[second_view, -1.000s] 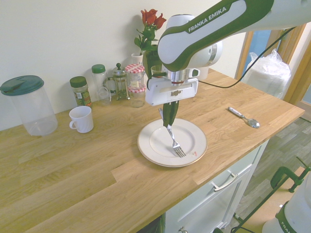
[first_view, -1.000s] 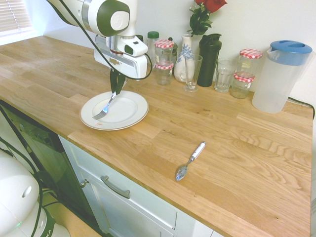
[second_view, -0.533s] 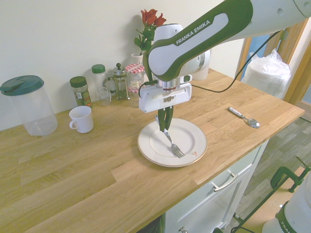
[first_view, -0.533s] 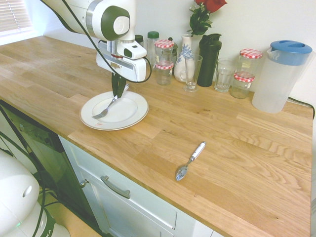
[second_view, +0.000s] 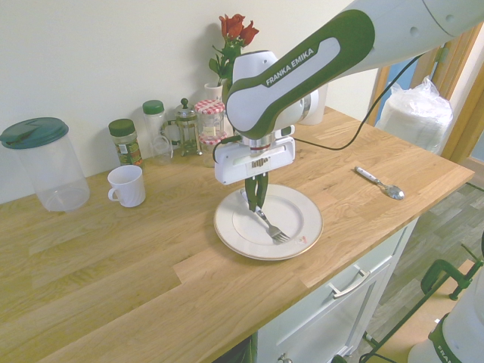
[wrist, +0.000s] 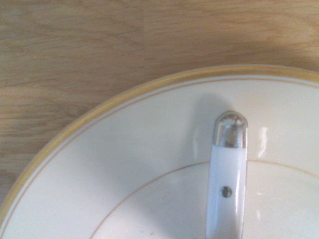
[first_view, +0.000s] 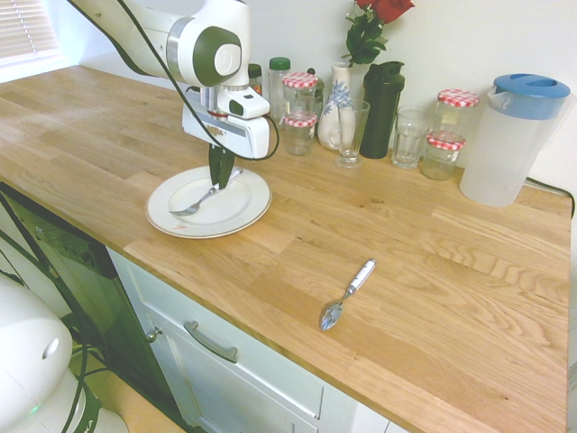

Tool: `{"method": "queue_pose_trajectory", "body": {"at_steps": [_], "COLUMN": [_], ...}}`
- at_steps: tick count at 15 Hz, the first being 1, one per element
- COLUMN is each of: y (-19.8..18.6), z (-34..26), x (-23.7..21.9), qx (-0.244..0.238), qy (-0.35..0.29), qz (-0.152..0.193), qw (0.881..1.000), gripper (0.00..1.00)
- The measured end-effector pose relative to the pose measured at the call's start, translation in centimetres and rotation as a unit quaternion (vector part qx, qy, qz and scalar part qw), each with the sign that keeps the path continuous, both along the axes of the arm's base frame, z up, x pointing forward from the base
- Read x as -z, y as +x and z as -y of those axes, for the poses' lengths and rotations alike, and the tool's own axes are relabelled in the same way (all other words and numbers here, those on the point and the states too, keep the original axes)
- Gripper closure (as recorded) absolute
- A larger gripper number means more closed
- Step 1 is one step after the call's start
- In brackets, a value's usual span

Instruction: Put the fork into the plate

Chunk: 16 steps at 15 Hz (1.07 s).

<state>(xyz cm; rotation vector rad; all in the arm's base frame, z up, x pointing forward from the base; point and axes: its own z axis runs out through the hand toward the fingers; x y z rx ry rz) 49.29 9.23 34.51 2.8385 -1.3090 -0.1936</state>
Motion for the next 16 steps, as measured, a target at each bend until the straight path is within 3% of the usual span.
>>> {"method": "queue_pose_trajectory", "body": {"at_steps": [16], "y": [0.9], "z": [1.3], "x": [-1.8], "qx": [0.013], "qy": [0.0], "qz": [0.011], "qw": [1.0], "gripper": [0.0]}}
